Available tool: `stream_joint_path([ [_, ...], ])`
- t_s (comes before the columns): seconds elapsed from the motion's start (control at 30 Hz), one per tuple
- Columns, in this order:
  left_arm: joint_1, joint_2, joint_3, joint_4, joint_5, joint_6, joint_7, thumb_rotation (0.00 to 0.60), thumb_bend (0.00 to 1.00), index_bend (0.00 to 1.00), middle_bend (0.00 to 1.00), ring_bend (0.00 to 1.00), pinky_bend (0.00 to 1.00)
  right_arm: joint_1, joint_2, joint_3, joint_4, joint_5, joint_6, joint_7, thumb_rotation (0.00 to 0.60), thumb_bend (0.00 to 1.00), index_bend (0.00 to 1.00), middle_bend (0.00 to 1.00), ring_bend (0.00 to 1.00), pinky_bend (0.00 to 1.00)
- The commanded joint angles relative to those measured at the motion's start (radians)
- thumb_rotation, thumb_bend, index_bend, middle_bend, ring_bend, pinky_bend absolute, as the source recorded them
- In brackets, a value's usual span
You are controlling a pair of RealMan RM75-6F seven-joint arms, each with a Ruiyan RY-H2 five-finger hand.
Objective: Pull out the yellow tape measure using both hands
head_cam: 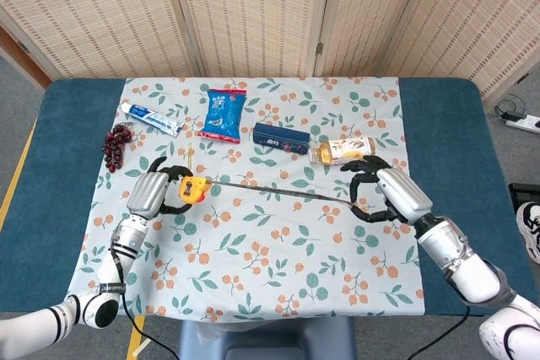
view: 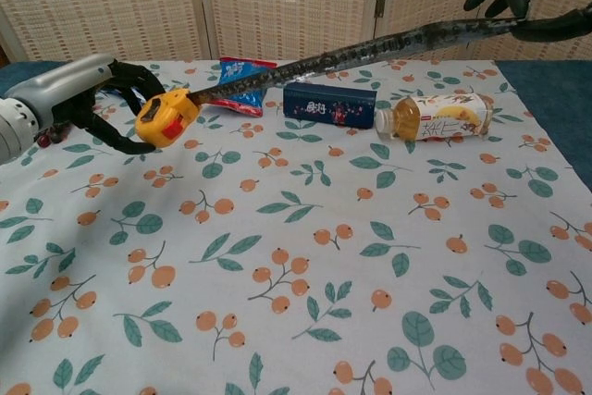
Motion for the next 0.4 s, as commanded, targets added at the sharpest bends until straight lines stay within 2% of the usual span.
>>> stream_joint_path([
  [0.03,-0.005,-0.01,0.005,0.04,0.024,-0.012,-0.031,0.6,0.59,0.58,0.51,0.4,0.12,-0.031,0.031,-0.017,-0.001,-0.036,0.027,0.046,0.6,0.49,0.68,0.26,0.22,0.08],
  [0.4,-0.007,-0.026,0.016,0.111,0.058,-0.024,-0.071,0.6,0.59,0.58,0.51,0.4,0.12,-0.083,0.077,-0.041,0.012,-0.098,0.078,0.124,0.6,0.49,0.68,0.27,0.22,0.08],
])
